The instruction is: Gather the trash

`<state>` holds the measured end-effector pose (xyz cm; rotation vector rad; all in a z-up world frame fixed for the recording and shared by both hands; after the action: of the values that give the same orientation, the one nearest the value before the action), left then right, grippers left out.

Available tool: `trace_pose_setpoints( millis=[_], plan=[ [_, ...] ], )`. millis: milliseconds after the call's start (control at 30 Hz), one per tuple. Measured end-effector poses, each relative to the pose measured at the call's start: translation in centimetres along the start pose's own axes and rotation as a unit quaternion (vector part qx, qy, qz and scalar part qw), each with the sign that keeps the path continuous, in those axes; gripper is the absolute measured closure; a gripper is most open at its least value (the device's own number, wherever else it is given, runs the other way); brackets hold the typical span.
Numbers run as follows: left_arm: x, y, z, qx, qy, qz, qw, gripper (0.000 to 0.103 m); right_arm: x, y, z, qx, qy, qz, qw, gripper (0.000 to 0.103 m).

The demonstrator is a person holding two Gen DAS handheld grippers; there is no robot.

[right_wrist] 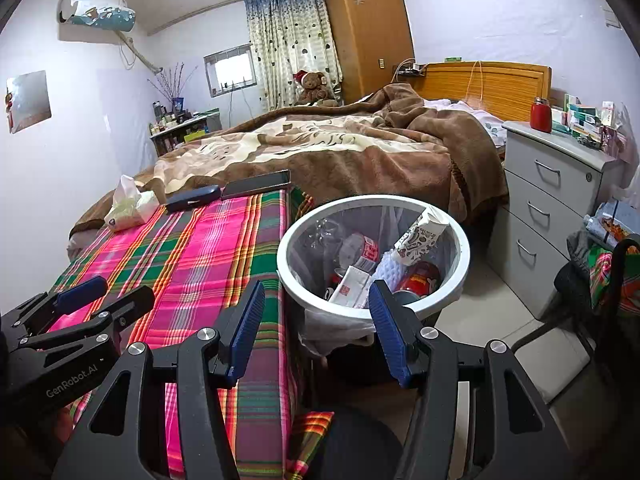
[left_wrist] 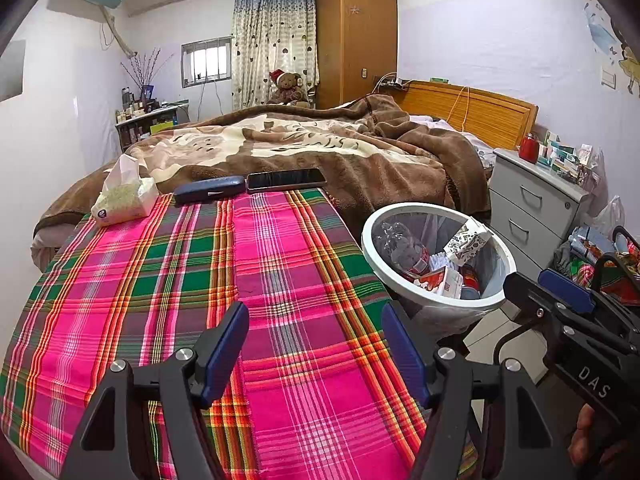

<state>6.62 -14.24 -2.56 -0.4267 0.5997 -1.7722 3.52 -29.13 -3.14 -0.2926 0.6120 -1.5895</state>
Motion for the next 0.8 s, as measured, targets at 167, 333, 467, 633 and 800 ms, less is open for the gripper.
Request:
trace_pose_setpoints(
  millis=[167, 333, 467, 633, 800],
  plan=[
    [-0.01, -0.08, 0.0, -0.001, -0.001, 0.0, 1.0, 0.034, 0.0, -0.01, 0.0, 0.0, 0.0, 0.0, 1.0, 0.047],
    [-0.05, -0.18, -0.03, 0.0, 0.0, -0.001, 1.0, 0.034, -0.01, -0.01, 0.01, 0.0, 0.001, 0.0, 1.0, 0.047],
    [-0.03, -0.24, -0.02, 0.0, 0.002, -0.001, 1.0, 0.034, -0.02, -0.01, 0.01, 0.001, 0.0, 0.001, 1.0, 0.047],
    [0.01, -0.17, -0.06, -0.002, 0.0, -0.001, 1.0, 0.034, -0.05, -0.01, 0.0, 0.0, 0.001, 0.0, 1.0, 0.047],
    [0.13, -0.1, -0.08, -0.003, 0.0, -0.001, 1.0, 0.034, -0.03, -0.01, 0.0, 0.0, 0.001, 0.001, 1.0, 0.047]
  ],
)
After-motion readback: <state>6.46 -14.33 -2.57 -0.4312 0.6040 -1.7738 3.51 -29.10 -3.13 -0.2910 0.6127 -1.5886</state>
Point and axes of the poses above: each gripper's, at about its wrist camera, not at the fingertips, and y roughly the way its jaws point, x to its right, z to its top, the point moved 6 cm from there along y, roughly the way its jaws point, and after that the axes turned 3 degrees about z, right-handed, at the moved point
